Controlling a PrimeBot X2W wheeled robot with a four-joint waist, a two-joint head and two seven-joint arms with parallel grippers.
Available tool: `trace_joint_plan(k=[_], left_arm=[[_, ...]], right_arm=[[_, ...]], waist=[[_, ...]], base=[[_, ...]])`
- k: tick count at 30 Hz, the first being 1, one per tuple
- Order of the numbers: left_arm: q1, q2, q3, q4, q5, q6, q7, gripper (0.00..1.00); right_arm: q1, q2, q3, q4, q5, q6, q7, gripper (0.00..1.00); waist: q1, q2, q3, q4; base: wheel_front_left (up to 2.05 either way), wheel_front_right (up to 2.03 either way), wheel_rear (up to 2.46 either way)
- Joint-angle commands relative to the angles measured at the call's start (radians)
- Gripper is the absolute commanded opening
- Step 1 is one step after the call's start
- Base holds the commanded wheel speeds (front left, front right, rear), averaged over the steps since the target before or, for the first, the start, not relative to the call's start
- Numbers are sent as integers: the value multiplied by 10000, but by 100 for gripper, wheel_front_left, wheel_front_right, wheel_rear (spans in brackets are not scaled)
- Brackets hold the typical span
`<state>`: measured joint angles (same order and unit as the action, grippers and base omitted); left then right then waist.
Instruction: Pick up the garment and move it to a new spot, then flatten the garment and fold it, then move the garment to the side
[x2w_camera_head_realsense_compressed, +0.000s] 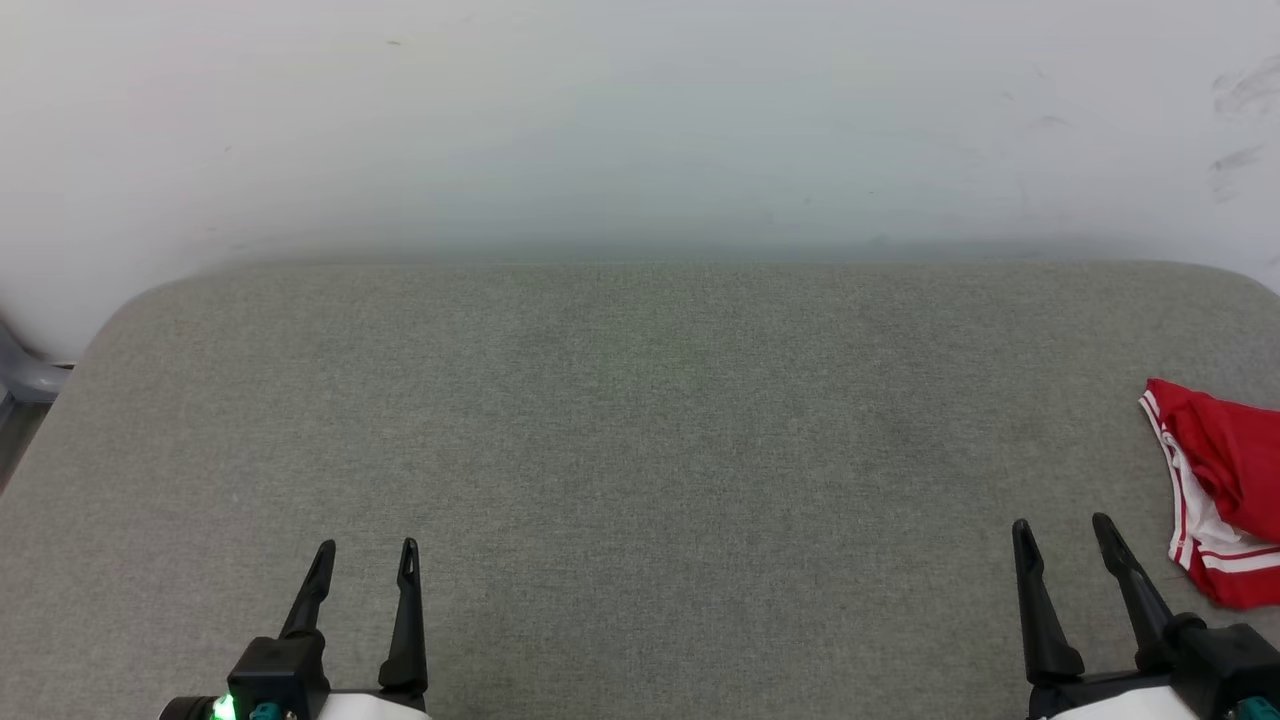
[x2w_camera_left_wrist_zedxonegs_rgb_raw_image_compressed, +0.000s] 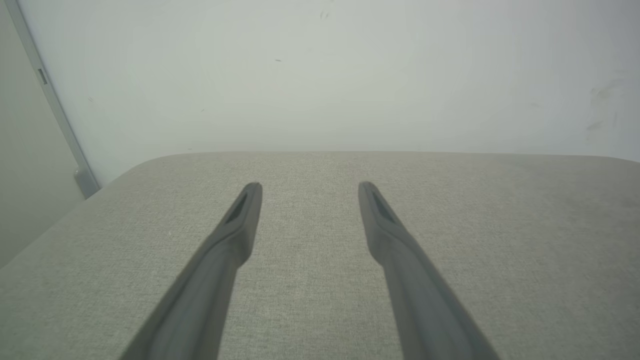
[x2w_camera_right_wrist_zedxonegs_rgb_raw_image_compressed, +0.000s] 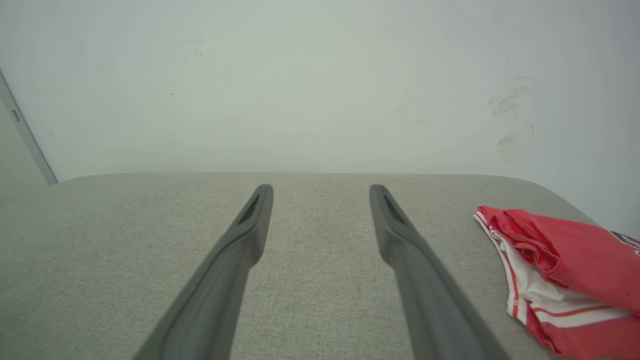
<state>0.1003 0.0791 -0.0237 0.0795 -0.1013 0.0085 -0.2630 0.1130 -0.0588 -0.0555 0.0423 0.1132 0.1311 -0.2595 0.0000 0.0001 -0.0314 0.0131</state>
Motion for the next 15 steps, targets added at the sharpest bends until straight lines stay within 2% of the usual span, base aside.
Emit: trace_joint_plan(k=[1,11,12,15], left_arm=[[115,-36,34,-40,-26,-37,-22,100],[75,-94,96,-18,-8,-143,-22,100],[33,-77,65,-23,-6,-132,0,0],[102,-106,32,276,-16,-135,37,0]], right_arm=[[192,66,-9,-96,-85,-9,-41,100],[434,106,-81,-174,-64,-9,-56,100],[315,56,-73,-165,-15,0,-12,0],[323,56,-35,119,22,2,12,0]], waist=[[0,-1,0,-1],[0,-1,16,21],[0,-1,18,23],[0,-1,18,23]], base=[[0,0,0],[0,0,0],[0,0,0],[0,0,0]])
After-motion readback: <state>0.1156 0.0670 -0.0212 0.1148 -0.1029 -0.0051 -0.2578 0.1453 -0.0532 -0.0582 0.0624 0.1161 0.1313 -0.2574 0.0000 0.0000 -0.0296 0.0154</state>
